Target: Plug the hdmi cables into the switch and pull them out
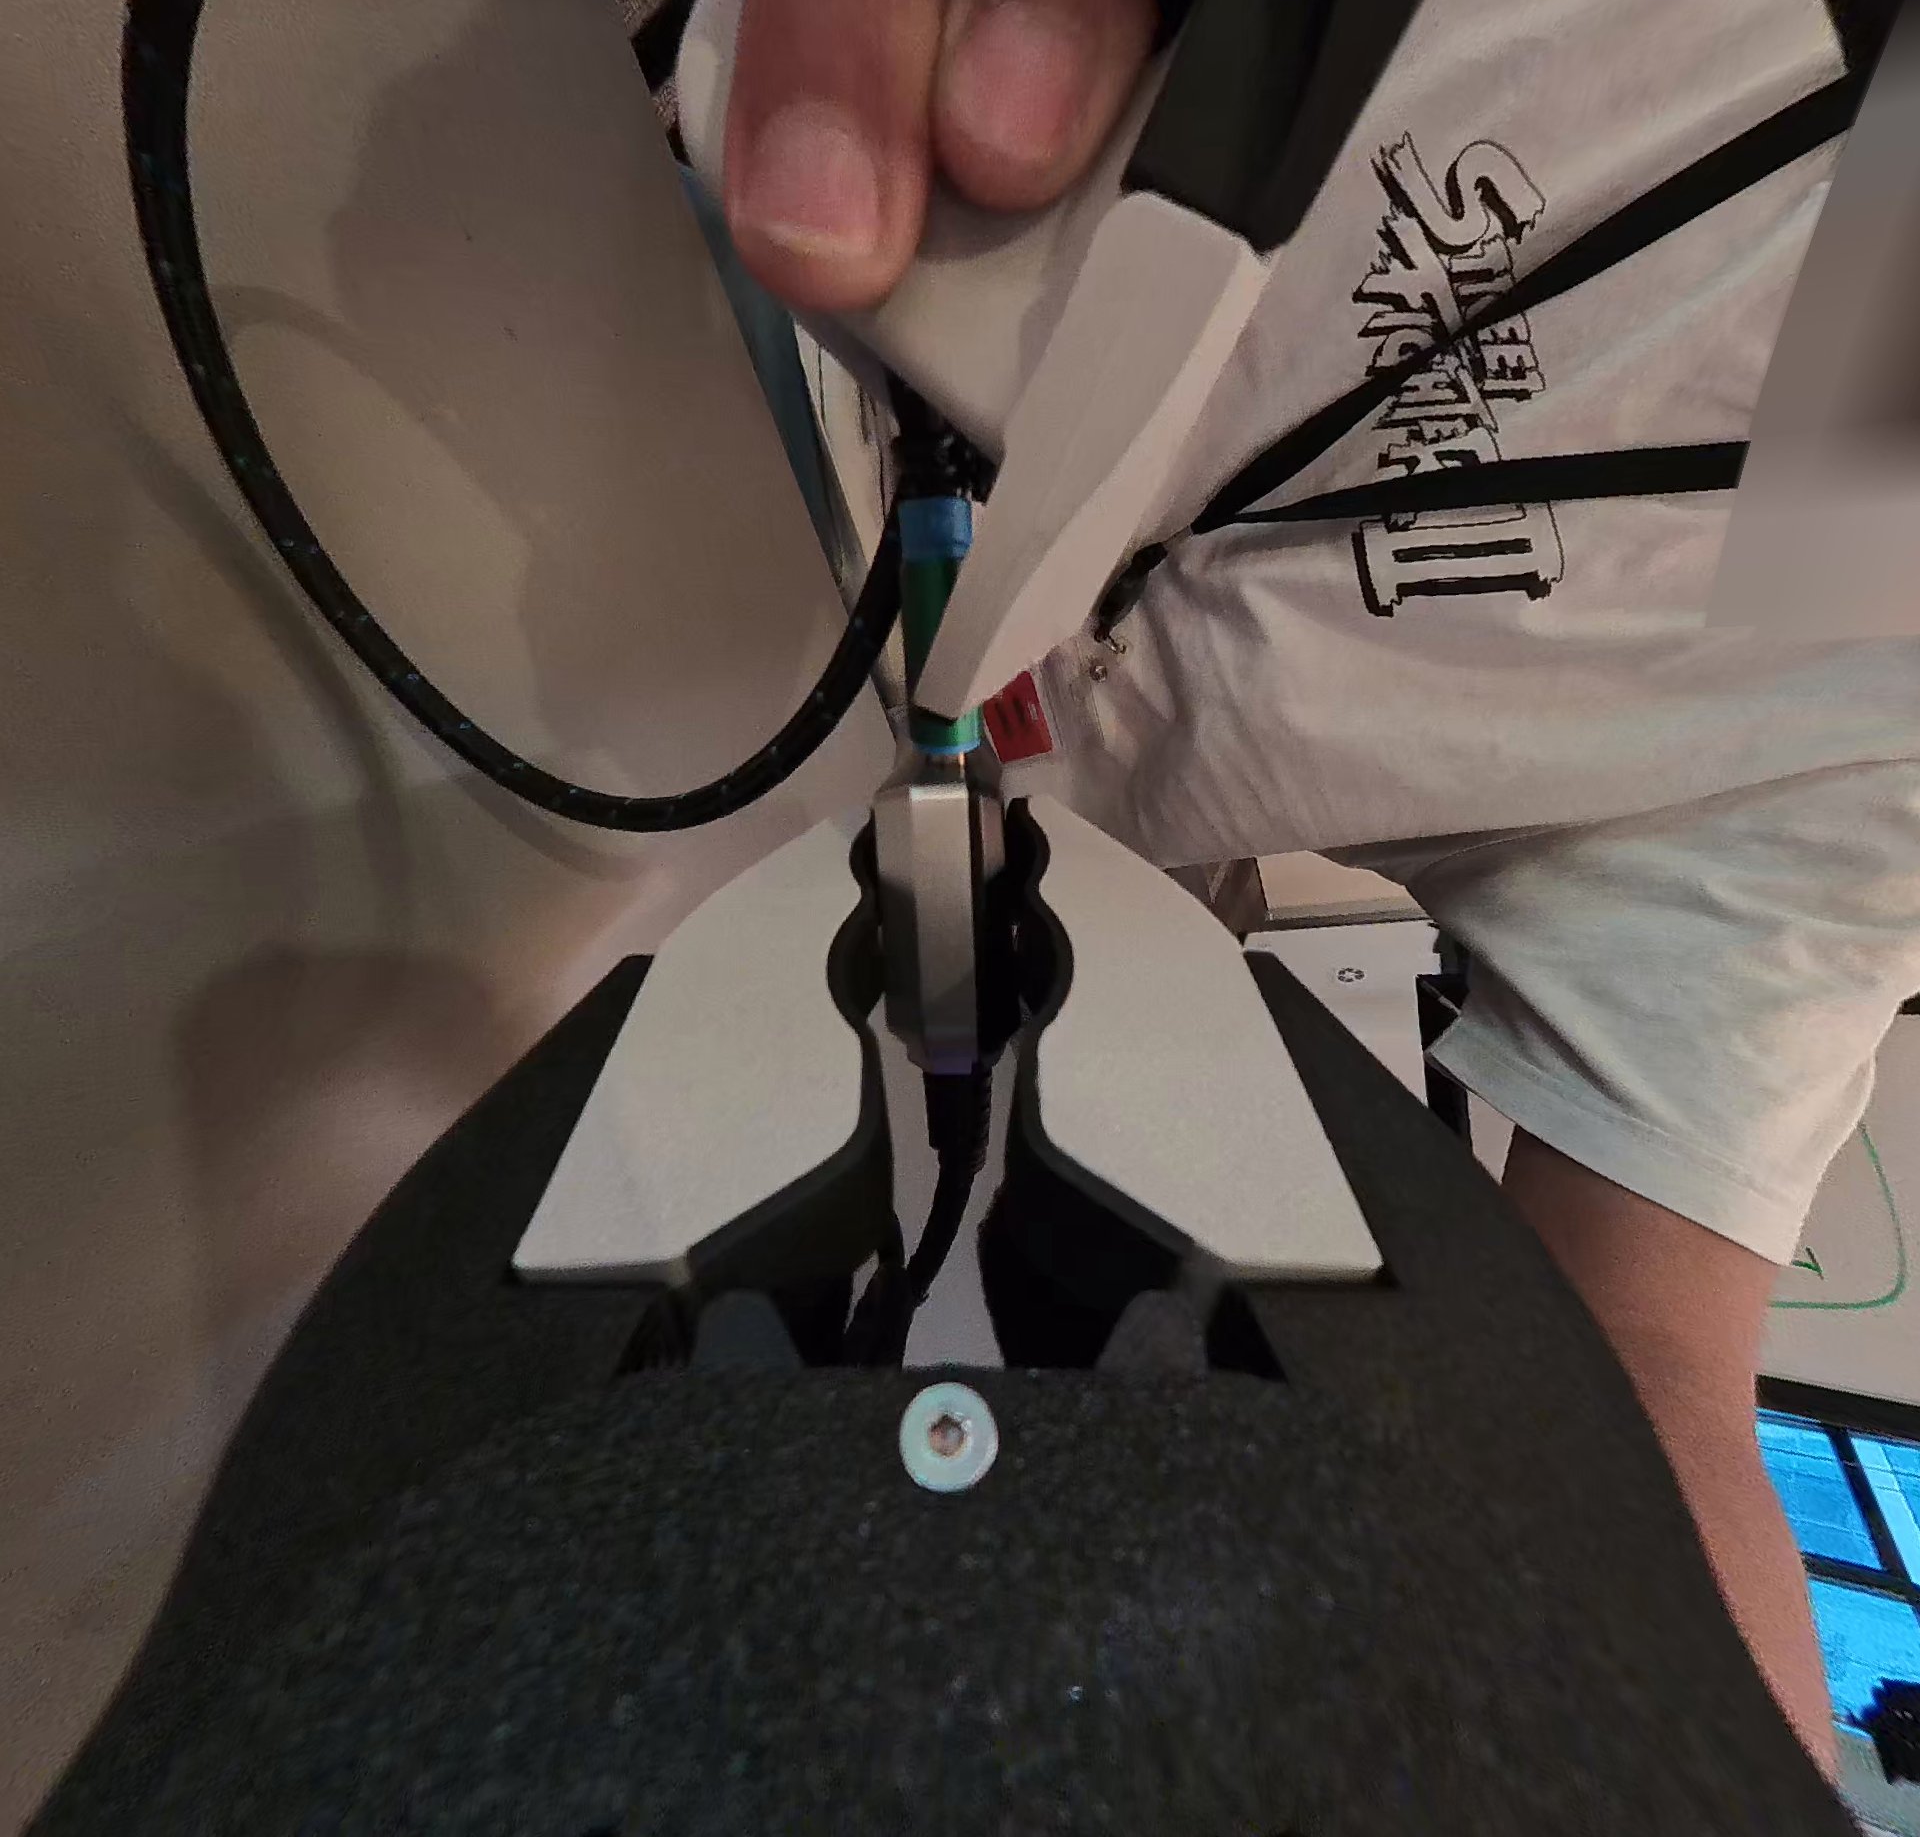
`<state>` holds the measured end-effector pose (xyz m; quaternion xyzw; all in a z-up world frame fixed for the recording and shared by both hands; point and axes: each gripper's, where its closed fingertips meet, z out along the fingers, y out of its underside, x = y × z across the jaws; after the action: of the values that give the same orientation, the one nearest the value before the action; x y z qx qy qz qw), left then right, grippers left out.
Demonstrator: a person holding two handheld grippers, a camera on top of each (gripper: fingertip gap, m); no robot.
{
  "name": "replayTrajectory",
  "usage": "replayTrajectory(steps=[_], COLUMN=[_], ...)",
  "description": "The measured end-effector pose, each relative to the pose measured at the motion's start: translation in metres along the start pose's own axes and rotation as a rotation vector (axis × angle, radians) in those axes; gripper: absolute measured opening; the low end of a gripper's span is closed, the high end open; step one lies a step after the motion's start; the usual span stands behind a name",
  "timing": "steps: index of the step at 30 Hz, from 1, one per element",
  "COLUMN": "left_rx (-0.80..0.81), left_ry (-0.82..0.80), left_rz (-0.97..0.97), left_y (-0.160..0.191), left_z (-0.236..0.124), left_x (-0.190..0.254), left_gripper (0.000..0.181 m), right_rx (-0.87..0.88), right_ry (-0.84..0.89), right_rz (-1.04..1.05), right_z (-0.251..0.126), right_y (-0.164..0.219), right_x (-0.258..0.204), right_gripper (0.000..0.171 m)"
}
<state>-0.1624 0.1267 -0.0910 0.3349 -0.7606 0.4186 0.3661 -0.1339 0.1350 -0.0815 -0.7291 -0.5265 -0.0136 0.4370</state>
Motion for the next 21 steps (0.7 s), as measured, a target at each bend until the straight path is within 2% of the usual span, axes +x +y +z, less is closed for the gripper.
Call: replayTrajectory(steps=[21], left_rx=[0.044], left_ry=[-0.002], left_rz=[0.038], left_y=[-0.011], left_z=[-0.004], left_x=[-0.004], left_gripper=[0.022], right_rx=[-0.019], right_ry=[0.047], right_rz=[0.010], right_z=[-0.011], right_y=[0.018], right_x=[0.005], right_gripper=[0.020])
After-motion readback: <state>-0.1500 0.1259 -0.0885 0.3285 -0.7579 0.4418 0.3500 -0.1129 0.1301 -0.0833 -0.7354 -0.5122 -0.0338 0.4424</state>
